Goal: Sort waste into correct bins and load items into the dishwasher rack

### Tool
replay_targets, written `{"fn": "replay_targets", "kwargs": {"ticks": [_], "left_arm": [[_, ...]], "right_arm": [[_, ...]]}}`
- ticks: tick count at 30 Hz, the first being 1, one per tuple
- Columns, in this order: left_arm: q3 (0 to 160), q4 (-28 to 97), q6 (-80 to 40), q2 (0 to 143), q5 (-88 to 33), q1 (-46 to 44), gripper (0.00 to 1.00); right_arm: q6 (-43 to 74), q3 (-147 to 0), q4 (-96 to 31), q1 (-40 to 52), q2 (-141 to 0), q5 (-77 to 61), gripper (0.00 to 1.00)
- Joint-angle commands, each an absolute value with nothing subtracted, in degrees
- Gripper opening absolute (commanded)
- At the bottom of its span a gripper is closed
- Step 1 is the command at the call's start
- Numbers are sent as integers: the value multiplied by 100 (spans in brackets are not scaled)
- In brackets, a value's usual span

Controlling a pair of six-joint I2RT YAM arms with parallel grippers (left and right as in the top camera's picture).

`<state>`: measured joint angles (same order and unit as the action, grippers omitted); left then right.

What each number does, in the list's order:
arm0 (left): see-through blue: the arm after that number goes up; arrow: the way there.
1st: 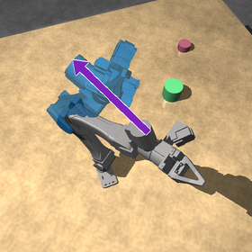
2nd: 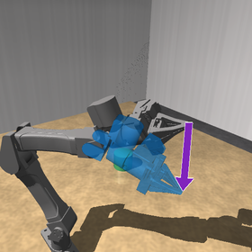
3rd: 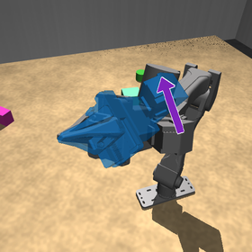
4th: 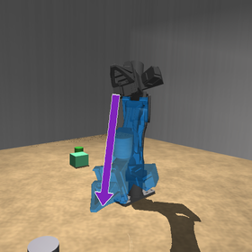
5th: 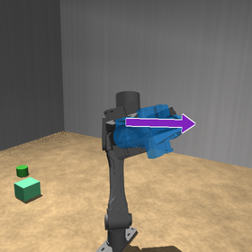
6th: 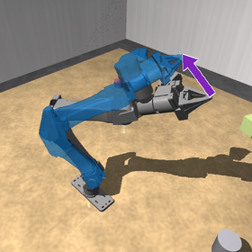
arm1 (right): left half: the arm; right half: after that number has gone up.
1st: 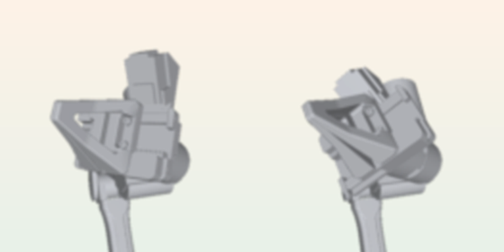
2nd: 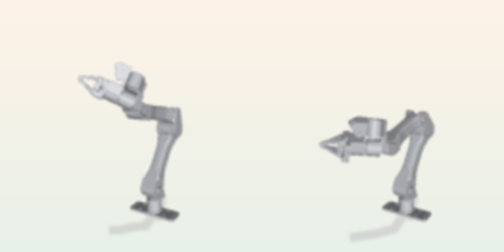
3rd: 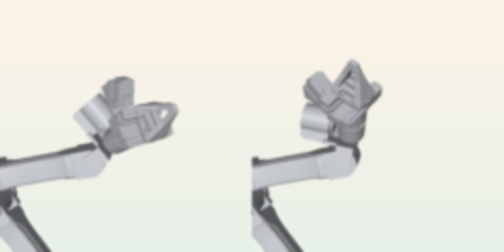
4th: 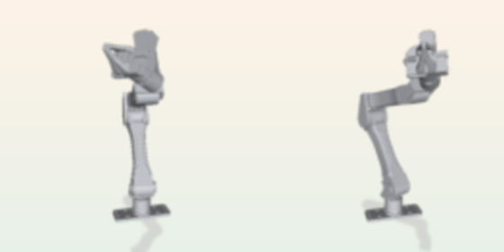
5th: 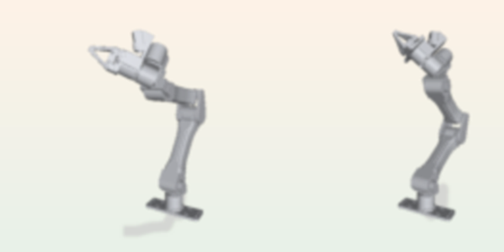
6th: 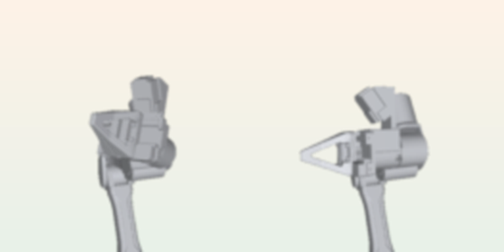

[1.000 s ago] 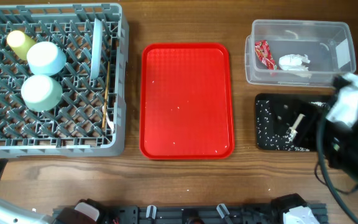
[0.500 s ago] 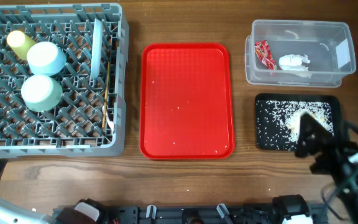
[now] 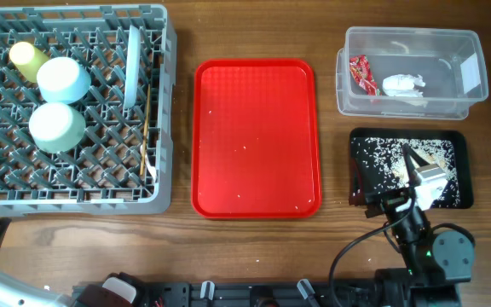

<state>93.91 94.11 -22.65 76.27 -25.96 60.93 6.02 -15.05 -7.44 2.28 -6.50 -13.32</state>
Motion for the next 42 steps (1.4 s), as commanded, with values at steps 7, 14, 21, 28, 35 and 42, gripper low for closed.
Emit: {"fn": "replay_targets", "kwargs": {"ticks": [7,14,21,28,35,42], "left_arm": [[9380,9411,-2298,7592,-2582,6132,100],[9380,9411,-2298,7592,-2580,6132,100],[9380,9411,-2298,7592,-2582,6130,100],[9380,9411,-2298,7592,-2582,6130,100],[9380,9411,-2298,7592,-2582,6132,100],[9380,9411,-2298,7592,-2582,6132,100]], "right_arm": [[950,-296,408,-183,-19,-1546,100],[1194,-27,484,-235,-19,-637,100],[779,-27,5,-742,-19,-412,100],[303,-30,-3,-797,-19,-364,100],[-285,-30,-1,-797,-19,-386,100],[191,-30,8,-797,-19,-386,100]]}}
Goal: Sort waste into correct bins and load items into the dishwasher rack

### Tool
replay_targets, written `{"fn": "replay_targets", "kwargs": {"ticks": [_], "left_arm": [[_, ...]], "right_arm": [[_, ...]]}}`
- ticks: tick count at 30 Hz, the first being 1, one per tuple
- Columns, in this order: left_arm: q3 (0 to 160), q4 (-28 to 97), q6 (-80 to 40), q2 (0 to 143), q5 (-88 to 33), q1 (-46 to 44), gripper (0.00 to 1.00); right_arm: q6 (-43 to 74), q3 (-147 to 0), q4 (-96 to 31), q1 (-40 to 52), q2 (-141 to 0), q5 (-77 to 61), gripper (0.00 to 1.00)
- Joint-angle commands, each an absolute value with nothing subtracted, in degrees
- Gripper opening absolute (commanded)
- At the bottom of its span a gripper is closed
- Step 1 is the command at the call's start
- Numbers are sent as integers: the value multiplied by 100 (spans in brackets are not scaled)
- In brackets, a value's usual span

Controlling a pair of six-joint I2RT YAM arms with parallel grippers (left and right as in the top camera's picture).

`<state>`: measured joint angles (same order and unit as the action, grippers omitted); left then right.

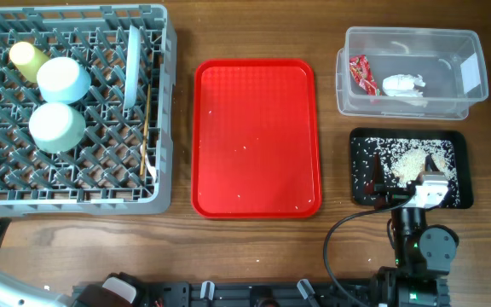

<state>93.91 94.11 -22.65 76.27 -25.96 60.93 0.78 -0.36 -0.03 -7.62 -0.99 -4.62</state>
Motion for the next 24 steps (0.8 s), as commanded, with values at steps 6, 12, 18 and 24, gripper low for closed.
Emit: {"fn": "replay_targets", "kwargs": {"ticks": [6,12,18,24], "left_arm": [[9380,9411,-2298,7592,-2582,6132,100],[9380,9411,-2298,7592,-2582,6130,100],[9380,9411,-2298,7592,-2582,6132,100],[9380,9406,-2294,7644,-2569,6130,100]], "right_arm": [[189,-30,8,-797,-21,-386,100],[191,-30,8,-797,-21,-386,100],[191,-30,8,-797,-21,-386,100],[189,-30,8,-797,-21,-386,100]]}}
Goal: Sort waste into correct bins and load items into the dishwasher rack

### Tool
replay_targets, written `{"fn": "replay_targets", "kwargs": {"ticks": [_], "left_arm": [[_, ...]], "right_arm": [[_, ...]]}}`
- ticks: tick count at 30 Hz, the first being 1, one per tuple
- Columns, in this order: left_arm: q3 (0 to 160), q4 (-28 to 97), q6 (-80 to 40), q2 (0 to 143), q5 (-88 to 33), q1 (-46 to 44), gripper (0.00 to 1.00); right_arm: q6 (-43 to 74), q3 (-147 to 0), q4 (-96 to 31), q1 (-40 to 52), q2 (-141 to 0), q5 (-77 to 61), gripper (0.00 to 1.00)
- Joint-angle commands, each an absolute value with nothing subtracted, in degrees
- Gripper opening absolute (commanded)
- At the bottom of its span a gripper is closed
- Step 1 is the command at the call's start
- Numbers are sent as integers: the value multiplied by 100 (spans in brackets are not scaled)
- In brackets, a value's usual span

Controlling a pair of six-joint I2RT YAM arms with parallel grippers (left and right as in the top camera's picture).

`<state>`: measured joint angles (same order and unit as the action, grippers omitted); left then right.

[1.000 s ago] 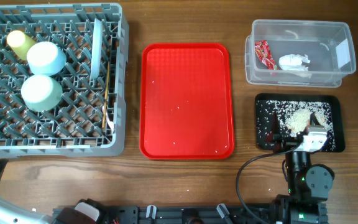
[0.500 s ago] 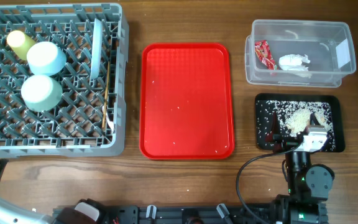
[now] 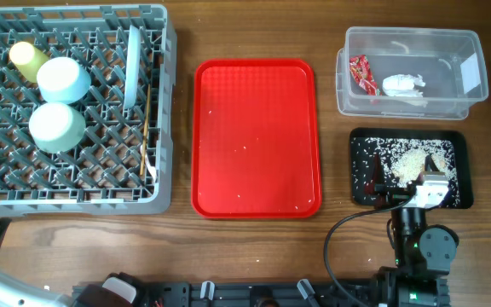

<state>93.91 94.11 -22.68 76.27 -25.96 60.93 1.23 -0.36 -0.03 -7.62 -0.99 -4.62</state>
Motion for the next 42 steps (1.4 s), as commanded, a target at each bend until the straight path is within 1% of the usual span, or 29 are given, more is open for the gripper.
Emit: {"fn": "replay_targets", "kwargs": {"ticks": [1,5,7,9,12,16,20,26,27,32,35,39,42], "left_arm": [[9380,9406,-2296,7629,-2436,6130,100],[9380,9463,-2296,7491,-1444,6130,100],[9362,9657,-2292,7413,-1450,6097,100],[9150,9647,-2300,7133,-1492,5826,100],[8611,9308,-2300,6539,-1494,5137,100],[7516,8106,-2298,5673,-1494,3907,100],[5719,6302,-2298,4447,-1518,2606,100],[3651,4259,-2272,3323,-1599,1511,100],[3269,3734,-2171,3103,-1603,1310,100],[2097,2287,-1468,2355,-1708,668,100],[1514,1573,-1391,1874,-1758,506,100],[1201,1389,-1389,1503,-1756,454,100],[965,1146,-1203,1157,-1745,231,100]], "right_arm": [[189,-30,8,-797,-21,-386,100],[189,-30,8,-797,-21,-386,100],[189,-30,8,-797,-21,-386,100],[189,-30,8,-794,-21,-386,100],[189,-30,8,-797,-21,-386,100],[189,-30,8,-797,-21,-386,100],[191,-30,8,-794,-21,-386,100],[189,-30,8,-797,-21,-386,100],[189,-30,8,-797,-21,-386,100],[191,-30,8,-797,-21,-386,100],[191,-30,8,-797,-21,-386,100],[189,-30,8,-794,-21,-386,100],[191,-30,8,-797,-21,-386,100]]}}
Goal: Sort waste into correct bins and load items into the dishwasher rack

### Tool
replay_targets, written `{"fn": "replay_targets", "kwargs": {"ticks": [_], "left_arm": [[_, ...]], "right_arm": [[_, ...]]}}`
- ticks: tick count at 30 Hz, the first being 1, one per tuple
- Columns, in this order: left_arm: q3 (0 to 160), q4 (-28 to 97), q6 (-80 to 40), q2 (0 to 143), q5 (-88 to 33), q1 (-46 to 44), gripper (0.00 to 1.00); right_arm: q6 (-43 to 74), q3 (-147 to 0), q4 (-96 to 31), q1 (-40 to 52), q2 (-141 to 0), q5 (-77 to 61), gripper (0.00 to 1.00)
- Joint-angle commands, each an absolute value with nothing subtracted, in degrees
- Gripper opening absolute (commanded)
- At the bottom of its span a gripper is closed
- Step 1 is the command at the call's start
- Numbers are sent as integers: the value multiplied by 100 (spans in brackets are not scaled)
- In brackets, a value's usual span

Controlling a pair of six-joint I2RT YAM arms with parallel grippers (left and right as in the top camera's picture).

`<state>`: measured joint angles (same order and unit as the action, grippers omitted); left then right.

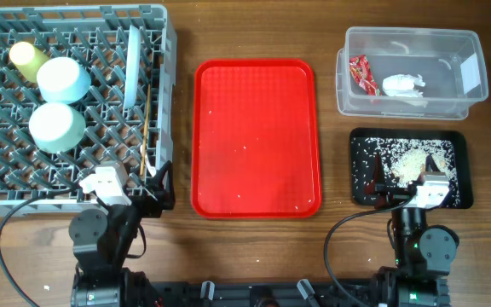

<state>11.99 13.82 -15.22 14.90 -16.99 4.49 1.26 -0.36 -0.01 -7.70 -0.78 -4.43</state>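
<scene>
The grey dishwasher rack (75, 198) at the left holds a yellow cup (26, 56), two pale bowls (62, 79) (55, 126), an upright white plate (132, 66) and chopsticks (146, 128). The red tray (257, 136) in the middle carries only a few crumbs. The clear bin (476, 51) holds a red wrapper (363, 73) and crumpled white paper (403, 84). The black tray (460, 149) holds scattered rice (409, 162). My left gripper (156, 188) sits folded at the rack's front right corner. My right gripper (380, 189) sits folded at the black tray's front edge. Neither gripper's jaws show clearly.
The arm bases and cables (339, 247) run along the table's front edge. Bare wood lies between the rack, the red tray and the bins.
My left arm, then only a dark edge at the far left, now sits folded at the front of the table by the rack's front right corner. The right arm has not moved.
My right gripper first reached over the rice in the black tray. By 2.2 s ago it stood drawn back at the tray's front edge, and the rice lay in a heap. It has stayed there, and now the left arm is folded by the rack.
</scene>
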Motion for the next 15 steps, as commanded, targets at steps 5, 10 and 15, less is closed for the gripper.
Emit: {"fn": "replay_targets", "kwargs": {"ticks": [5,10,15], "left_arm": [[521,467,-1066,613,-1507,-91,100],[318,154,-1066,307,-1334,-91,100],[80,-185,-1068,27,-814,-91,100]], "right_arm": [[189,-30,8,-797,-21,-386,100],[189,-30,8,-797,-21,-386,100],[191,-30,8,-794,-21,-386,100]]}}
